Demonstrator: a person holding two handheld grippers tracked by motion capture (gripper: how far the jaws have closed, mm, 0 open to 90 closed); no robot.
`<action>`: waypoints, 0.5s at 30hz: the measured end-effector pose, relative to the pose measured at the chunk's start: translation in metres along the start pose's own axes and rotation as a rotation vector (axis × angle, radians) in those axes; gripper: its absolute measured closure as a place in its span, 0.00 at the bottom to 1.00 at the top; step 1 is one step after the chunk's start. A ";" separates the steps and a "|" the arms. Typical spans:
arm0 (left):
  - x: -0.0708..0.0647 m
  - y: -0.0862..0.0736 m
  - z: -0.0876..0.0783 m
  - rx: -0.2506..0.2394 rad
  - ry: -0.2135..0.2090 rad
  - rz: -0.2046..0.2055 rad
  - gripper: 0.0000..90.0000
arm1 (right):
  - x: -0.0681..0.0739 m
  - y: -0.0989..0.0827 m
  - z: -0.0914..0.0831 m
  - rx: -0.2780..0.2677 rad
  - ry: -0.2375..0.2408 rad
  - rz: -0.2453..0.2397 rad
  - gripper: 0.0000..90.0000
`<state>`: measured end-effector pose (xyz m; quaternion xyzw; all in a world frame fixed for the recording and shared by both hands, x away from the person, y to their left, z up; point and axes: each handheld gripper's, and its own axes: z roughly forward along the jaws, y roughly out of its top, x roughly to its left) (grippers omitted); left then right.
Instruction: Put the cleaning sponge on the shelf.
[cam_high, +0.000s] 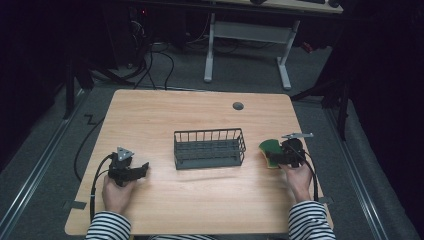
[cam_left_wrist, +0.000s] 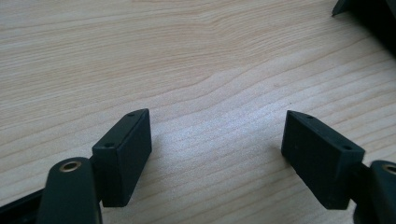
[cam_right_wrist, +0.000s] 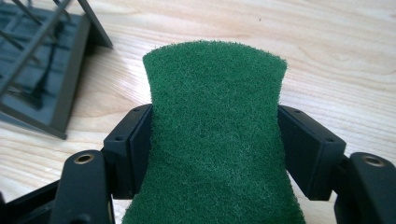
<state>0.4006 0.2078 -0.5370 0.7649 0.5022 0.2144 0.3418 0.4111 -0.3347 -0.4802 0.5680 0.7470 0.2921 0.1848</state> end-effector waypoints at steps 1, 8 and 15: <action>0.000 0.000 0.000 0.000 0.000 0.000 0.28 | 0.000 0.000 -0.003 -0.009 0.004 0.003 0.35; 0.000 0.000 0.000 0.000 0.000 0.000 0.28 | 0.001 0.001 -0.021 -0.058 0.025 0.009 0.35; 0.000 0.000 0.000 0.000 -0.001 -0.001 0.28 | 0.004 0.002 -0.035 -0.084 0.036 0.000 0.35</action>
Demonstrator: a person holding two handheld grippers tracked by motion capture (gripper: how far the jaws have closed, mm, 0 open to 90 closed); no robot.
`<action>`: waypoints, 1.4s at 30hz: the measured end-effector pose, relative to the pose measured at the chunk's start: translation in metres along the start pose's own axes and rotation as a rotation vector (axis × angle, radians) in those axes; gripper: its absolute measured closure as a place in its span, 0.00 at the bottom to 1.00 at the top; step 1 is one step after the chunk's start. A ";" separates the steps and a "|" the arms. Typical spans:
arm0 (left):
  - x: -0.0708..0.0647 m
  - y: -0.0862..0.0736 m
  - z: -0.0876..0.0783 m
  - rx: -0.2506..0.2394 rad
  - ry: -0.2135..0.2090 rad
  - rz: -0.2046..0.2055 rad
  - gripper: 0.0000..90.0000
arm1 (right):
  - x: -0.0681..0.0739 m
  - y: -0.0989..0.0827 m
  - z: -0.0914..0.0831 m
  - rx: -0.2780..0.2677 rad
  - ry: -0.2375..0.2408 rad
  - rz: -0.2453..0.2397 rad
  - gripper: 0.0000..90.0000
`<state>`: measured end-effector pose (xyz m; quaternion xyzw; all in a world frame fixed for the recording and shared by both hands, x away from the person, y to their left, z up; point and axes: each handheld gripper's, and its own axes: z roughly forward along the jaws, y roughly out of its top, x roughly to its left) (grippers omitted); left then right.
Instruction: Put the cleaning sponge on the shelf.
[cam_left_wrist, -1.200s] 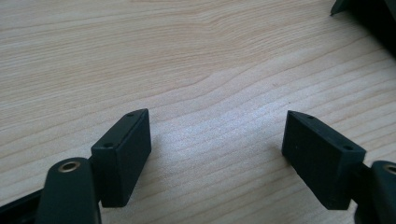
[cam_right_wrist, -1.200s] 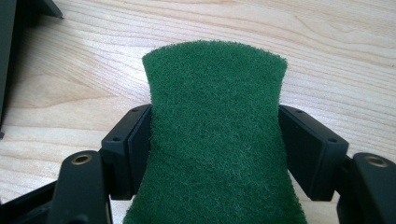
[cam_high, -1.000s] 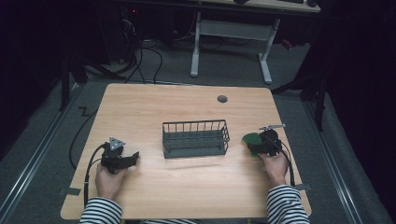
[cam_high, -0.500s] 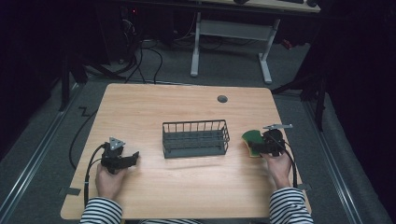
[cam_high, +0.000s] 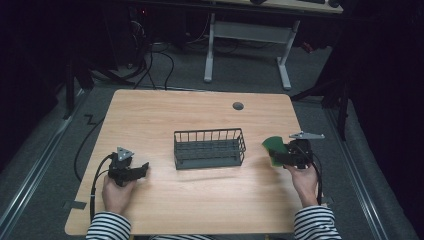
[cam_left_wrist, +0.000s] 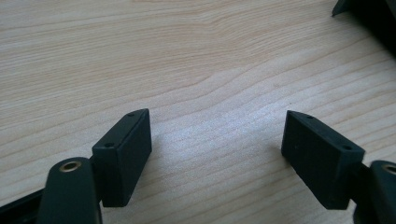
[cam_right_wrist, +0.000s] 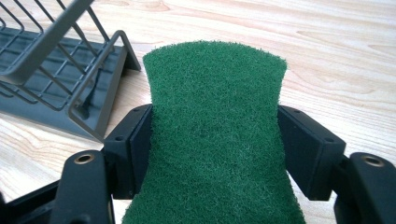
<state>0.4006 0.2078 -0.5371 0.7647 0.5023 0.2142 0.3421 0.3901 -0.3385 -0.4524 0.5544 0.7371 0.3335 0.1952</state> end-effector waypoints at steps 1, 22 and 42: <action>0.000 0.000 0.000 0.000 0.000 0.000 0.28 | 0.000 0.000 -0.001 -0.002 0.001 -0.004 0.35; 0.000 0.000 0.000 0.001 -0.001 0.002 0.27 | 0.027 0.014 -0.021 -0.019 0.004 0.000 0.35; 0.000 0.000 0.000 0.001 -0.001 0.001 0.27 | 0.082 0.060 -0.034 -0.055 0.069 -0.124 0.35</action>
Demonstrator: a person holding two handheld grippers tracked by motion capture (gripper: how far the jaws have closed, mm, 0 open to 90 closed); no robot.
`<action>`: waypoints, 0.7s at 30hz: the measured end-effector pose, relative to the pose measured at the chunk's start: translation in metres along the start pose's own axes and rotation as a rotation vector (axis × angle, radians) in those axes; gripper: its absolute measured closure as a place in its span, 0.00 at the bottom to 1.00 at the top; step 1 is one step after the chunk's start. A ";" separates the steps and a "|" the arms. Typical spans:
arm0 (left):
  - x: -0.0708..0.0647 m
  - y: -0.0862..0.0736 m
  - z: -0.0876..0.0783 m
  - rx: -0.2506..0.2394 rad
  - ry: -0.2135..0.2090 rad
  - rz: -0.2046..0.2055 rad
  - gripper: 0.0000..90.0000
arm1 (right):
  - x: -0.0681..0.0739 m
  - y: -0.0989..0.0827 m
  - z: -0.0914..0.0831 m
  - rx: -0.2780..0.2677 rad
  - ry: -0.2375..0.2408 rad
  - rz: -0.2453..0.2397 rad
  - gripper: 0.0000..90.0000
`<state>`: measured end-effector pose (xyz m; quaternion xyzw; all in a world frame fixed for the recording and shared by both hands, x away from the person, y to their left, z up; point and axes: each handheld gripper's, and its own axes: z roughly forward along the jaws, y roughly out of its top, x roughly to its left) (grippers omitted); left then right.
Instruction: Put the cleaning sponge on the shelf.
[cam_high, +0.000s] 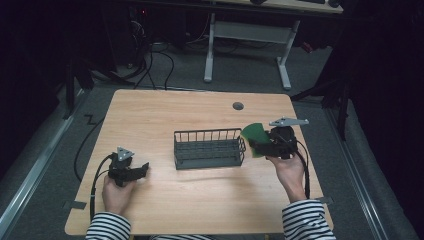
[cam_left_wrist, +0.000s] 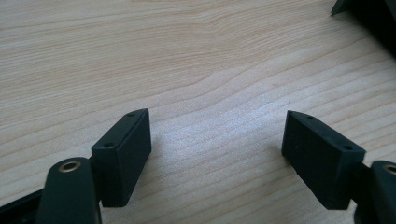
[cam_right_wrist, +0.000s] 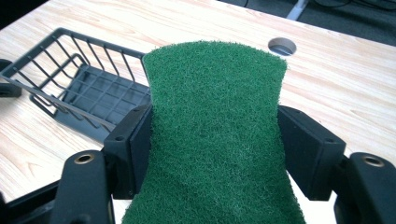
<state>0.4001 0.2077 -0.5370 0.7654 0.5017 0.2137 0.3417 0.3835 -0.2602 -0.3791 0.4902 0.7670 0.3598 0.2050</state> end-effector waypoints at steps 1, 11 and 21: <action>0.000 0.000 0.000 0.000 0.000 0.000 0.27 | 0.001 0.001 0.001 -0.001 0.006 -0.005 0.35; 0.000 0.000 0.000 0.000 0.000 0.000 0.27 | 0.011 0.015 0.008 0.003 0.022 -0.022 0.35; 0.000 0.000 0.000 0.000 0.000 0.000 0.27 | 0.024 0.029 0.016 0.004 0.038 -0.054 0.35</action>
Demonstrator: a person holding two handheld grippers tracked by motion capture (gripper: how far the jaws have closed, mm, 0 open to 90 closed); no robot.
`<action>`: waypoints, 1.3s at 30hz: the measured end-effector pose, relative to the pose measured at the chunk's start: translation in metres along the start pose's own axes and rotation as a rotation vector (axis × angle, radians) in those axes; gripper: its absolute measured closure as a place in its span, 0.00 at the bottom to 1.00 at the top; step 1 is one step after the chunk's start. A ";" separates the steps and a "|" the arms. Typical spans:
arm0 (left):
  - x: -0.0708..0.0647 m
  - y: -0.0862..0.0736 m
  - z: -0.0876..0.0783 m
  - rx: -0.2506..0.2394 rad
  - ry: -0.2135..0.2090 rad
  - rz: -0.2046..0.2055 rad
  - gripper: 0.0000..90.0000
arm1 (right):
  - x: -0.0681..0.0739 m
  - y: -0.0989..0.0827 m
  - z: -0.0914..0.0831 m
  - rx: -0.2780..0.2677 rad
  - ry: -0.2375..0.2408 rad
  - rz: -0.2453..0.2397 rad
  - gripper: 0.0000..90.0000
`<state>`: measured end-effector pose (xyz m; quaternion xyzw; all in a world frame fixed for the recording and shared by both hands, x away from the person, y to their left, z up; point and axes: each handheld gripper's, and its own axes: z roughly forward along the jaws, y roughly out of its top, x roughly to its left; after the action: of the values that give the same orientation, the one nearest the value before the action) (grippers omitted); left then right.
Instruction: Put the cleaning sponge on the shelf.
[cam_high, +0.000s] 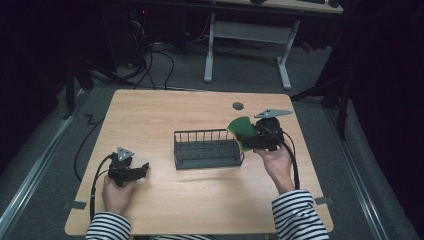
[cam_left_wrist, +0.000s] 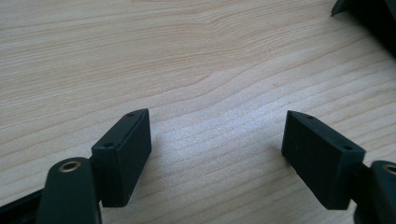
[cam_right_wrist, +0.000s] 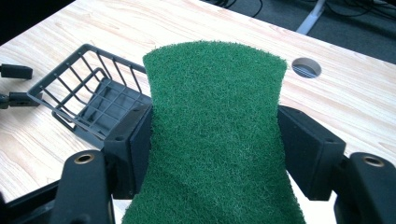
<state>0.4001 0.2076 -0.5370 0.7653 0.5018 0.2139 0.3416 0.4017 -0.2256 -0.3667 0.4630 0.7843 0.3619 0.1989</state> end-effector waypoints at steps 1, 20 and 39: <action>0.000 0.000 0.000 0.000 0.000 0.000 0.27 | 0.001 0.001 0.002 0.002 0.002 0.000 0.35; 0.002 0.000 0.000 -0.005 -0.012 -0.014 0.27 | 0.024 0.013 0.056 0.036 0.044 -0.028 0.35; 0.003 0.000 -0.001 -0.007 -0.017 -0.019 0.27 | 0.022 0.010 0.082 0.075 0.012 -0.011 0.35</action>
<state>0.4004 0.2102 -0.5368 0.7610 0.5054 0.2058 0.3508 0.4499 -0.1723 -0.4132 0.4636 0.8010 0.3340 0.1786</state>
